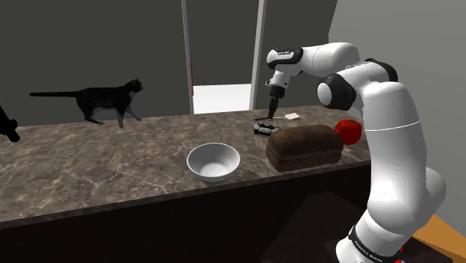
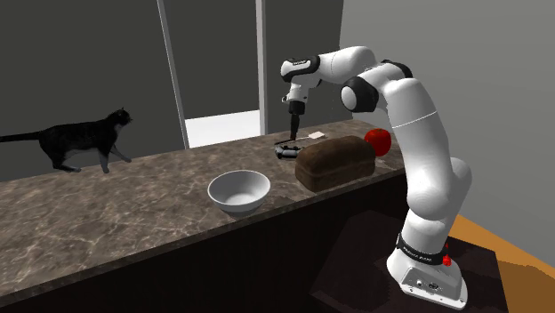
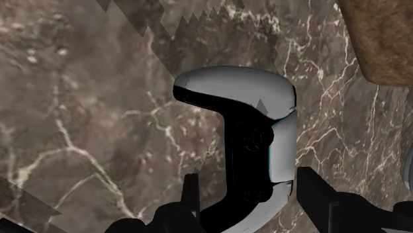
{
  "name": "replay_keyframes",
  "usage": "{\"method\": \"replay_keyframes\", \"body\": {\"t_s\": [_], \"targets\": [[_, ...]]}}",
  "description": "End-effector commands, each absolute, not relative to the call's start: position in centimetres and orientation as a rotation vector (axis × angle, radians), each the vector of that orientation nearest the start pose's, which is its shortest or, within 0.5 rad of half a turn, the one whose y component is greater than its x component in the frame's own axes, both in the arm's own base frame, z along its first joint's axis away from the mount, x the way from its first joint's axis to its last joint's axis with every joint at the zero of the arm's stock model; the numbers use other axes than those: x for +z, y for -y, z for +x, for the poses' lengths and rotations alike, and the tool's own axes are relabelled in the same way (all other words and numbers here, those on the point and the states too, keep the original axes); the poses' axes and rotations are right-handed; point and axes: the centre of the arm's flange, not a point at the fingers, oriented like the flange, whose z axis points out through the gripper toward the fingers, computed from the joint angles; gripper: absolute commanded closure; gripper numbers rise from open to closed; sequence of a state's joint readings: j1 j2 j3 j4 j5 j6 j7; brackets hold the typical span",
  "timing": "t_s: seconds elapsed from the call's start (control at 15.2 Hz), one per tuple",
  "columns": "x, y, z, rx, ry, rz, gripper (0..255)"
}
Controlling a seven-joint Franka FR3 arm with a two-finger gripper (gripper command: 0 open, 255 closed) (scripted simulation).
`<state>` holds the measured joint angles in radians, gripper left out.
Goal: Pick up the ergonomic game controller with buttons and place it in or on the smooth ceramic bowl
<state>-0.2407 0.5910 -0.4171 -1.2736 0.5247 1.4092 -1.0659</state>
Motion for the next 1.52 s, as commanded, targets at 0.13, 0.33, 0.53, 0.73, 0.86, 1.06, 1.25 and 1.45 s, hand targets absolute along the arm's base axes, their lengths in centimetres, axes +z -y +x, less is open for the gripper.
{"method": "replay_keyframes", "body": {"t_s": [0.13, 0.33, 0.53, 0.73, 0.86, 1.06, 1.25, 1.45], "targets": [[40.9, 30.9, 59.9, 0.059, 0.527, -2.591, 255], [40.9, 30.9, 59.9, 0.059, 0.527, -2.591, 255], [40.9, 30.9, 59.9, 0.059, 0.527, -2.591, 255], [41.3, 26.6, 56.6, -0.123, 0.459, -2.761, 0], [40.6, 22.1, 53.8, -0.321, 0.379, -2.920, 0], [39.1, 20.2, 53.2, -0.396, 0.347, -2.973, 0], [37.5, 20.0, 53.5, -0.396, 0.347, -2.973, 0], [36.2, 19.8, 53.9, -0.396, 0.347, -2.973, 0]]}}
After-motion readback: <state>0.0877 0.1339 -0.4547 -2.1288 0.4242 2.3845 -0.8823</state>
